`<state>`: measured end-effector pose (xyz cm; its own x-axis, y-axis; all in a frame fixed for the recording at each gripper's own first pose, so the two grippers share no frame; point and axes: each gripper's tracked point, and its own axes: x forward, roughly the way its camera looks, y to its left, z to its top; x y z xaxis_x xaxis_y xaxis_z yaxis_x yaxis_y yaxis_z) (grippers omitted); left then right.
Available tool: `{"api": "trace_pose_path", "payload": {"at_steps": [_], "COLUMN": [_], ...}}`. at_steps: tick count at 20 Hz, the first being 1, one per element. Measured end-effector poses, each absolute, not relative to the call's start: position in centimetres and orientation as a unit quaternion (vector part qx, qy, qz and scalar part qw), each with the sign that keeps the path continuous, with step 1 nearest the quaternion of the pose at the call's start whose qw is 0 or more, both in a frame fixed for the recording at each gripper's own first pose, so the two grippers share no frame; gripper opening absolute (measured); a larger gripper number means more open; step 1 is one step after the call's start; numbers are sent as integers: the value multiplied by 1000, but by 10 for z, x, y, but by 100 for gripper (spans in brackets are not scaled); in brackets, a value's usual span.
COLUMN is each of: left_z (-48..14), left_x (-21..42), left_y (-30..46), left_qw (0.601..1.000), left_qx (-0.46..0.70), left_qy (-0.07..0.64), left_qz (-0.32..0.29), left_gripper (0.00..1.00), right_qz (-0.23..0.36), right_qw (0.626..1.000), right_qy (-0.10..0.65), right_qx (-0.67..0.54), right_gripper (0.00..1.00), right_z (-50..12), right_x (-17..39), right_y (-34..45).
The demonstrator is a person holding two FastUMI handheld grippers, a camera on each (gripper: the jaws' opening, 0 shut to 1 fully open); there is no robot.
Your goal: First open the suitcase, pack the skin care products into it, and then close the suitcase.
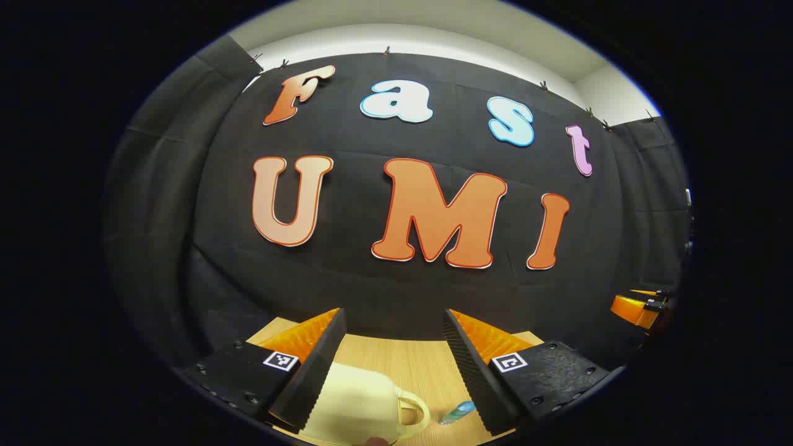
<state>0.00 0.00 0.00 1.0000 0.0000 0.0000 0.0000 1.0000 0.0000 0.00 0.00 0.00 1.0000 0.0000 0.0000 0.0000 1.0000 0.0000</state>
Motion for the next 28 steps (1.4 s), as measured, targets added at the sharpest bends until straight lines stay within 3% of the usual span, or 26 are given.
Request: {"api": "trace_pose_path", "payload": {"at_steps": [2, 3, 14, 18, 24, 28], "left_z": [-2, -2, -14, -32, -93, -162], "left_x": [-1, -1, 5, 8, 15, 11], "left_y": [-1, -2, -18, -32, -61, -82], "left_qw": [1000, 1000, 1000, 995, 968, 942], "left_qx": [1, -1, 24, 89, 234, 296], "left_qy": [-2, -2, 15, 34, 86, 143], "left_qz": [7, 8, 1, -7, -14, -63], "left_gripper": [97, 97, 97, 97, 100, 98], "right_qz": [5, 8, 3, -4, -22, -35], "right_qw": [1000, 1000, 1000, 1000, 998, 995], "right_qy": [3, 7, 13, 29, 66, 94], "right_qx": [-2, -4, -6, 1, 14, 23], "right_gripper": [100, 94, 94, 94, 94, 94], "right_z": [-1, -3, -6, -21, -51, -71], "right_x": [3, 3, 1, -4, -14, -21], "right_y": [-1, -1, -13, -20, -46, -65]}}
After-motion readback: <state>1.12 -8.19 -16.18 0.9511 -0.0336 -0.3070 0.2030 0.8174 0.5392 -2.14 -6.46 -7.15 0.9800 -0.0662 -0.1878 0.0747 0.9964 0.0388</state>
